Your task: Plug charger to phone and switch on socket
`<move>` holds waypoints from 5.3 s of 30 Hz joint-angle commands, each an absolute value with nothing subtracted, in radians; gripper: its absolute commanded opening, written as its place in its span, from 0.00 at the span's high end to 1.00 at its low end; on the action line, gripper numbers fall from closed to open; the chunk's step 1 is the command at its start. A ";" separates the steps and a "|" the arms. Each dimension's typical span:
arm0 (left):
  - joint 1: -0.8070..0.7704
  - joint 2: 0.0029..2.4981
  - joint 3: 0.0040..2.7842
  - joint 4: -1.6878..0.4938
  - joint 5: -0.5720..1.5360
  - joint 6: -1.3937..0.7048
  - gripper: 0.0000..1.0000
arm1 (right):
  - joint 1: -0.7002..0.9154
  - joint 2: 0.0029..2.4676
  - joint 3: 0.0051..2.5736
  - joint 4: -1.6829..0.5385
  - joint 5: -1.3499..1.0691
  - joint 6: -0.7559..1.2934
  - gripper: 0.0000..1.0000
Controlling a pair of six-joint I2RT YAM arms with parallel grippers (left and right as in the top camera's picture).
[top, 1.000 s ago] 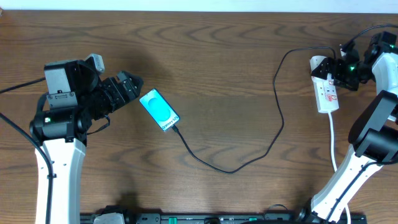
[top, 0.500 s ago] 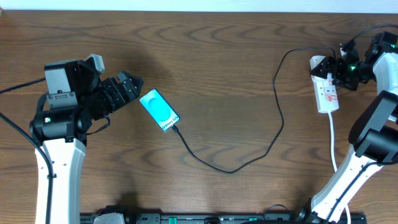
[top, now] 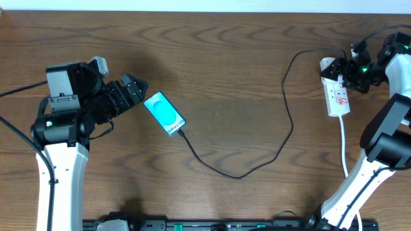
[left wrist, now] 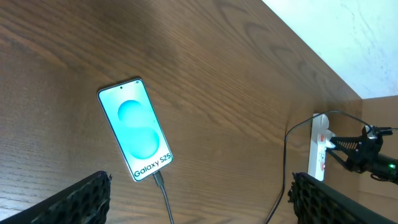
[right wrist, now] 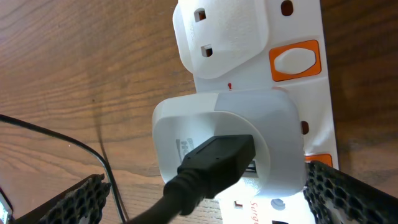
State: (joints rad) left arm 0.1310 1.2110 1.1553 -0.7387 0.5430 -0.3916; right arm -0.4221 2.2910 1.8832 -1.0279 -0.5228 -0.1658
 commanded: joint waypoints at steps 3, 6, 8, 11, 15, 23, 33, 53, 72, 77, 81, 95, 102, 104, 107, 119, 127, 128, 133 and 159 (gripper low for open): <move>0.134 1.211 1.169 -0.744 0.530 -0.375 0.08 | -0.377 2.301 1.885 -1.043 -0.578 -0.172 0.01; 0.134 1.211 1.169 -0.744 0.530 -0.374 0.08 | -0.364 2.301 1.885 -1.040 -0.574 -0.168 0.01; 0.134 1.211 1.169 -0.744 0.530 -0.375 0.08 | -0.361 2.301 1.885 -1.040 -0.566 -0.155 0.01; 0.134 1.211 1.169 -0.744 0.530 -0.375 0.08 | -0.359 2.302 1.882 -1.040 -0.552 -0.150 0.01; 0.134 1.211 1.169 -0.744 0.530 -0.375 0.08 | -0.359 2.303 1.873 -1.040 -0.552 -0.150 0.01; 0.134 1.211 1.169 -0.744 0.530 -0.375 0.08 | -0.359 2.303 1.835 -1.040 -0.552 -0.145 0.01; 0.134 1.211 1.169 -0.744 0.530 -0.375 0.08 | -0.359 2.303 1.803 -1.032 -0.552 -0.127 0.01; 0.134 1.211 1.169 -0.743 0.530 -0.375 0.08 | -0.425 2.302 2.020 -1.162 -0.481 -0.097 0.01; 0.134 1.211 1.169 -0.744 0.530 -0.375 0.08 | -0.357 2.011 2.404 -1.678 -0.152 0.022 0.01; 0.134 1.212 1.169 -0.744 0.530 -0.375 0.08 | -0.311 1.919 2.403 -1.698 -0.149 0.038 0.01; 0.134 1.212 1.169 -0.744 0.530 -0.375 0.08 | -0.280 1.869 2.403 -1.698 -0.148 0.038 0.01; 0.134 1.212 1.169 -0.744 0.530 -0.375 0.08 | -0.278 1.859 2.403 -1.698 -0.148 0.037 0.01; 0.134 1.212 1.169 -0.744 0.530 -0.375 0.08 | -0.278 1.859 2.403 -1.698 -0.148 0.037 0.01; 0.134 1.212 1.169 -0.744 0.530 -0.375 0.08 | -0.278 1.859 2.403 -1.698 -0.148 0.037 0.01; 0.134 1.212 1.169 -0.744 0.530 -0.375 0.08 | -0.278 1.859 2.403 -1.698 -0.148 0.037 0.01; 0.001 1.080 1.046 -0.916 0.115 -0.375 0.08 | -0.278 1.859 2.403 -1.698 -0.148 0.037 0.01; -0.108 0.657 0.673 -0.484 0.001 -0.363 0.08 | -0.278 1.859 2.403 -1.698 -0.148 0.037 0.01; -0.108 0.608 0.628 -0.426 -0.002 -0.355 0.08 | -0.278 1.859 2.403 -1.698 -0.148 0.037 0.01; -0.099 0.321 0.357 -0.093 -0.053 -0.348 0.08 | -0.278 1.859 2.403 -1.698 -0.148 0.037 0.01; 0.063 0.001 0.005 -0.074 0.014 -0.266 0.07 | -0.278 1.859 2.403 -1.698 -0.148 0.037 0.01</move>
State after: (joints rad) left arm 0.0582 0.0101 0.0193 -0.0273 0.0097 -0.2874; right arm -0.2817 1.8637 2.3909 -1.6958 -0.1555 0.0227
